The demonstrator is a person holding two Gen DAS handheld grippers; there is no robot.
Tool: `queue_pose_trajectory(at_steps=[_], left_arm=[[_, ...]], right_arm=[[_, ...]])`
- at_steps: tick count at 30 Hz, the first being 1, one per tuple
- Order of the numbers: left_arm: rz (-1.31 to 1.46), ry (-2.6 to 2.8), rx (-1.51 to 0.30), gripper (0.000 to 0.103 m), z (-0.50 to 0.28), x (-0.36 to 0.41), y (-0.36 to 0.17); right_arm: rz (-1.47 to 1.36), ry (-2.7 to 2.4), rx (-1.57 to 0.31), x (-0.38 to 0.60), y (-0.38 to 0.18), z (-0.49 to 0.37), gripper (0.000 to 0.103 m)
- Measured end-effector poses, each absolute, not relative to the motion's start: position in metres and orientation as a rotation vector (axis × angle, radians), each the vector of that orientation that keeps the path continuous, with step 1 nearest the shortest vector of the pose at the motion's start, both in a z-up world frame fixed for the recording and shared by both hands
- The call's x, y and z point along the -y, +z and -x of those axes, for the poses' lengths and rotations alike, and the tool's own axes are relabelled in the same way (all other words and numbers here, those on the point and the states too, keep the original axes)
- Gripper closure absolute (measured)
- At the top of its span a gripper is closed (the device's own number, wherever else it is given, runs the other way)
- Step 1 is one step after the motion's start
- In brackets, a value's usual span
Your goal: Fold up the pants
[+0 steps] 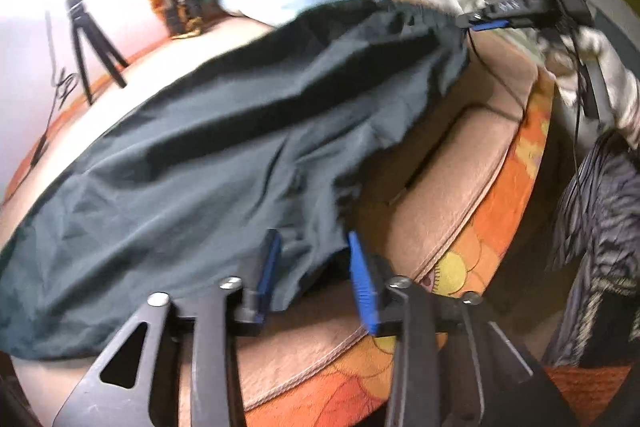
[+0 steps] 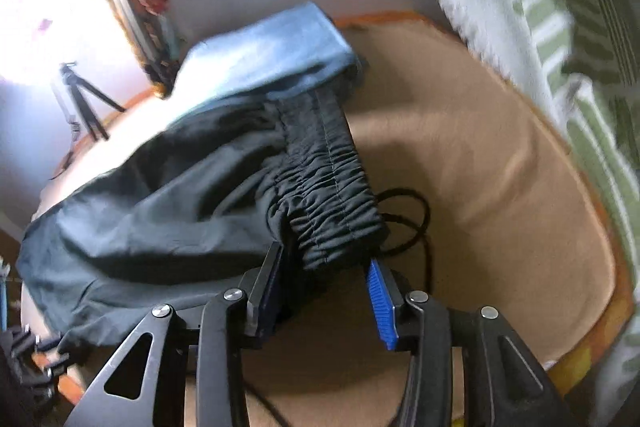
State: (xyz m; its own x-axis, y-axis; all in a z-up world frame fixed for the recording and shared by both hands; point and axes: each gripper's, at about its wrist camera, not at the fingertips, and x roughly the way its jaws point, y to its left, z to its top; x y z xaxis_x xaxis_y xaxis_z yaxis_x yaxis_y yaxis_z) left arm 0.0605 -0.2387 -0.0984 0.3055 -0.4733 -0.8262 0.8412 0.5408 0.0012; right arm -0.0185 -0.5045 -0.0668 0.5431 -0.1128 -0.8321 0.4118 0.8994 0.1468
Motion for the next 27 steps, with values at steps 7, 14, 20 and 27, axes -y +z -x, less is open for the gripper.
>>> queue_pose_trajectory(at_steps=[7, 14, 20, 27], left_arm=[[-0.39, -0.861, -0.882, 0.063, -0.078, 0.209, -0.083], [-0.316, -0.77, -0.957, 0.063, -0.107, 0.195, -0.103], [-0.316, -0.795, -0.995, 0.063, -0.109, 0.203, -0.114], [-0.374, -0.819, -0.998, 0.063, -0.109, 0.219, -0.12]], right_arm=[[-0.107, -0.172, -0.86, 0.478, -0.001, -0.008, 0.061], [0.103, 0.188, -0.922, 0.421, -0.02, -0.098, 0.064], [0.301, 0.314, -1.008, 0.389, -0.063, -0.148, 0.064], [0.367, 0.369, -1.036, 0.379, -0.086, -0.164, 0.077]])
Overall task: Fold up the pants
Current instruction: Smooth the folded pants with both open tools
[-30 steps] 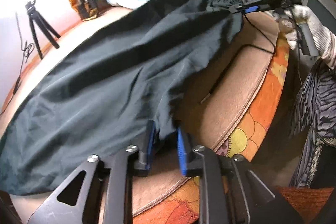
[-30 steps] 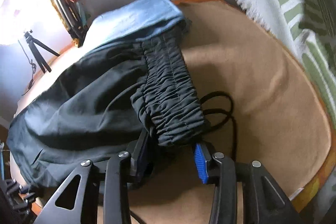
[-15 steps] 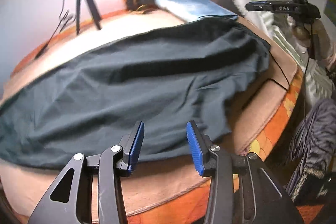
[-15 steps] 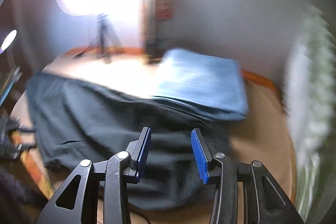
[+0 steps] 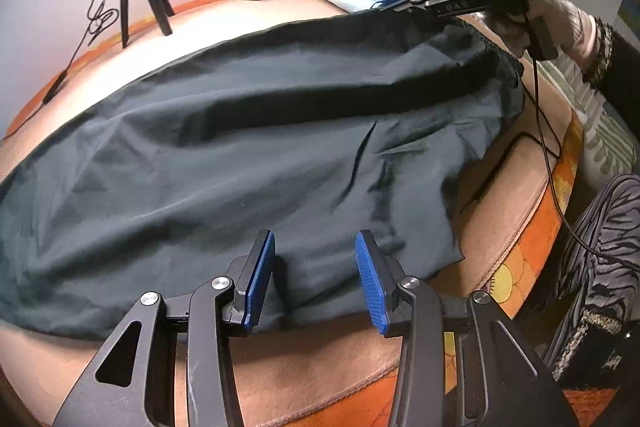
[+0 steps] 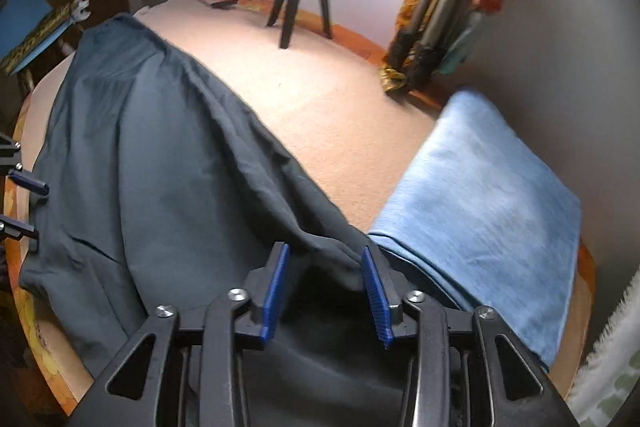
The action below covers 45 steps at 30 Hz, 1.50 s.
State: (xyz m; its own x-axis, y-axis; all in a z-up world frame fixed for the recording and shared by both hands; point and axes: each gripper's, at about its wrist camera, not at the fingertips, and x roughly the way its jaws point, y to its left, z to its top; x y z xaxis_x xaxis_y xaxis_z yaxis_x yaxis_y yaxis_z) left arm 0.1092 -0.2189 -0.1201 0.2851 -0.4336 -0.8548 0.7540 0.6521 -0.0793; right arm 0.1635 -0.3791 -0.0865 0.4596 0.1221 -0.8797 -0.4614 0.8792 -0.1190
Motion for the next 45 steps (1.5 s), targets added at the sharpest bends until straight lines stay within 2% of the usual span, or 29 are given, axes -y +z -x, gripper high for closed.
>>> queue_pose_trajectory(at_steps=[2, 4, 9, 13, 14, 15, 16, 26, 32, 33, 34, 35, 37, 45], left_arm=[[-0.373, -0.816, -0.997, 0.063, -0.111, 0.22, -0.12], [-0.365, -0.813, -0.998, 0.063, -0.112, 0.22, -0.12], [-0.362, -0.793, -1.001, 0.062, -0.114, 0.217, -0.122], [-0.369, -0.779, -1.0, 0.063, -0.115, 0.214, -0.122], [-0.37, -0.774, -0.999, 0.063, -0.115, 0.213, -0.122], [-0.369, -0.764, -0.998, 0.063, -0.115, 0.211, -0.121], [-0.364, -0.756, -0.998, 0.063, -0.116, 0.21, -0.121], [-0.21, -0.627, -0.957, 0.063, -0.123, 0.162, -0.096], [-0.111, -0.556, -0.933, 0.063, -0.136, 0.125, -0.079], [-0.082, -0.547, -0.934, 0.062, -0.139, 0.117, -0.076], [-0.045, -0.532, -0.935, 0.062, -0.144, 0.107, -0.073], [-0.004, -0.514, -0.937, 0.061, -0.15, 0.094, -0.07], [0.05, -0.472, -0.936, 0.055, -0.159, 0.07, -0.067], [0.316, -0.236, -0.954, 0.054, -0.192, -0.074, -0.08]], right_arm=[[0.391, 0.369, -1.028, 0.375, -0.088, -0.163, 0.094], [0.4, 0.358, -1.016, 0.375, -0.087, -0.166, 0.102], [0.447, 0.254, -0.983, 0.377, -0.09, -0.183, 0.103], [0.425, 0.233, -1.029, 0.38, -0.096, -0.2, 0.103], [0.434, 0.248, -1.053, 0.378, -0.099, -0.202, 0.098], [0.453, 0.249, -1.055, 0.376, -0.099, -0.2, 0.089], [0.477, 0.24, -1.04, 0.373, -0.098, -0.198, 0.072], [0.393, 0.234, -0.905, 0.36, -0.057, -0.156, 0.065], [0.234, 0.254, -0.845, 0.344, -0.03, -0.13, 0.063], [0.192, 0.263, -0.837, 0.34, -0.025, -0.124, 0.058], [0.167, 0.266, -0.829, 0.338, -0.021, -0.12, 0.048], [0.138, 0.267, -0.818, 0.333, -0.018, -0.115, 0.043], [0.104, 0.282, -0.804, 0.322, -0.012, -0.107, 0.043], [0.01, 0.355, -0.825, 0.263, -0.013, -0.095, 0.041]])
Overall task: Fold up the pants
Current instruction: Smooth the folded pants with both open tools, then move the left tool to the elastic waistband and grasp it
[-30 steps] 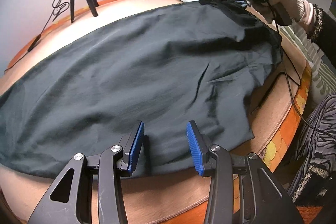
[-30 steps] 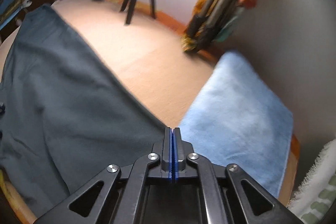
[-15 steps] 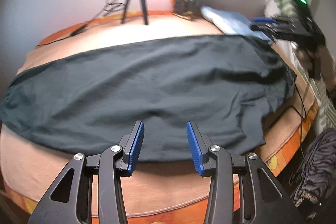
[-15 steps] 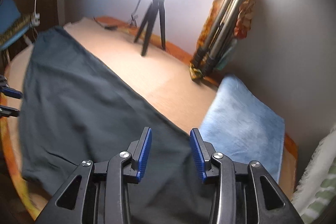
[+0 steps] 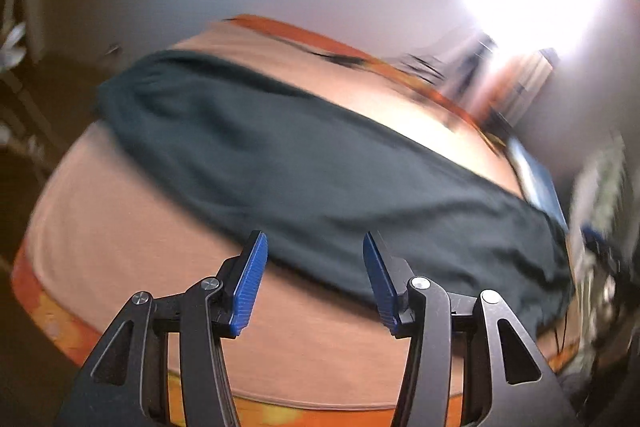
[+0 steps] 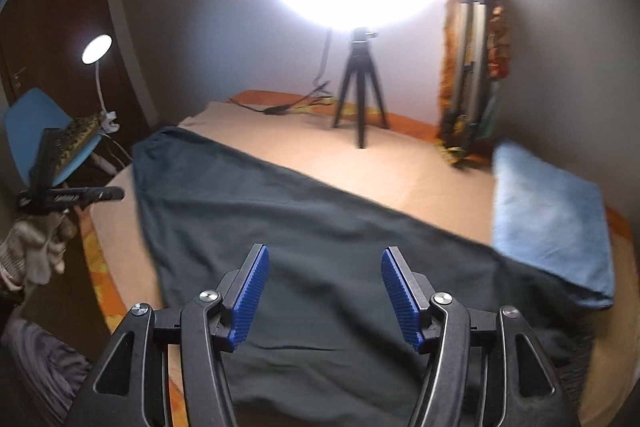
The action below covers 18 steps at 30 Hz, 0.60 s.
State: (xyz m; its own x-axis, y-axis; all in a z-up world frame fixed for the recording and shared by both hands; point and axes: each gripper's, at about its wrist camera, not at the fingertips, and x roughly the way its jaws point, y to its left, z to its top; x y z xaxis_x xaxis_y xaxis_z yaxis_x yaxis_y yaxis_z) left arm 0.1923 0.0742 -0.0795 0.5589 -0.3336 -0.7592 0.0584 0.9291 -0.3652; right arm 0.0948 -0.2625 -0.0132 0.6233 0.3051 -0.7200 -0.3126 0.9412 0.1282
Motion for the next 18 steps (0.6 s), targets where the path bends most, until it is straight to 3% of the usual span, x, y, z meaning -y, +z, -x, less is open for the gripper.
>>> queue_pose_trajectory(at_steps=[6, 18], left_arm=[[0.546, -0.11, -0.948, 0.054, -0.216, -0.166, -0.097], [0.751, -0.027, -0.953, 0.054, -0.273, -0.221, -0.137]], right_arm=[[-0.011, 0.415, -0.851, 0.21, -0.029, -0.105, 0.04], [0.023, 0.502, -0.893, 0.12, -0.045, -0.156, 0.04]])
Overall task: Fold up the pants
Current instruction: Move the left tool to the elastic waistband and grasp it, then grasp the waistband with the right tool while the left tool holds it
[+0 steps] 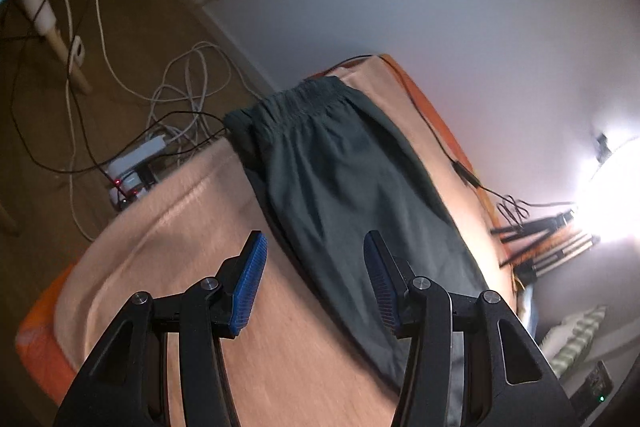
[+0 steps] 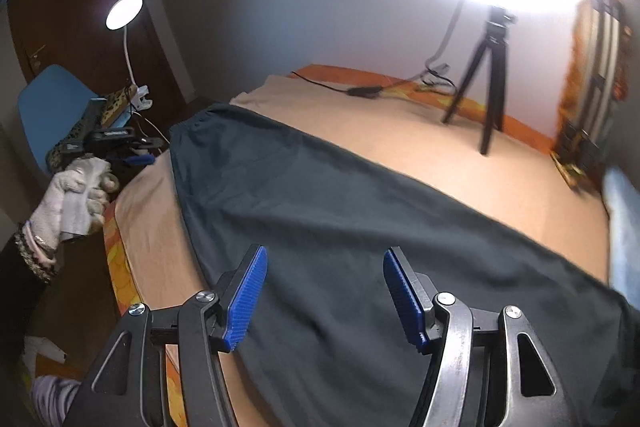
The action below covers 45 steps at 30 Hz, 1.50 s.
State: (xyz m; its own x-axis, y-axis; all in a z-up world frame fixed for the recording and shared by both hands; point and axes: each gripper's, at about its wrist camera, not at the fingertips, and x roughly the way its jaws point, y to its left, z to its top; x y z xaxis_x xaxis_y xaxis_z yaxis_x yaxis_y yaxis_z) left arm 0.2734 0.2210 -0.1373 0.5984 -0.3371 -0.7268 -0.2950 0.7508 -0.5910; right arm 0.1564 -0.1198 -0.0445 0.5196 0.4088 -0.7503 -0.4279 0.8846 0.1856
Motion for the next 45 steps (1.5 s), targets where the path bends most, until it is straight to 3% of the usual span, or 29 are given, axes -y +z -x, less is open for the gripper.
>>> queue_pose_trajectory(at_steps=[24, 27, 28, 31, 45], left_arm=[[0.753, 0.012, -0.908, 0.054, -0.318, -0.238, -0.153], [0.718, 0.034, -0.884, 0.064, -0.32, -0.235, -0.153], [0.703, 0.04, -0.875, 0.082, -0.32, -0.233, -0.154], [0.678, 0.036, -0.849, 0.094, -0.32, -0.23, -0.155], [0.366, -0.124, -0.722, 0.099, -0.308, -0.186, -0.127]], right_arm=[[0.059, 0.553, -0.911, 0.075, -0.049, -0.208, 0.04], [0.069, 0.562, -0.91, 0.062, -0.047, -0.213, 0.04], [0.072, 0.566, -0.91, 0.057, -0.046, -0.215, 0.04], [0.091, 0.576, -0.914, 0.04, -0.045, -0.221, 0.04], [-0.173, 0.786, -1.128, -0.089, -0.051, -0.346, 0.036]])
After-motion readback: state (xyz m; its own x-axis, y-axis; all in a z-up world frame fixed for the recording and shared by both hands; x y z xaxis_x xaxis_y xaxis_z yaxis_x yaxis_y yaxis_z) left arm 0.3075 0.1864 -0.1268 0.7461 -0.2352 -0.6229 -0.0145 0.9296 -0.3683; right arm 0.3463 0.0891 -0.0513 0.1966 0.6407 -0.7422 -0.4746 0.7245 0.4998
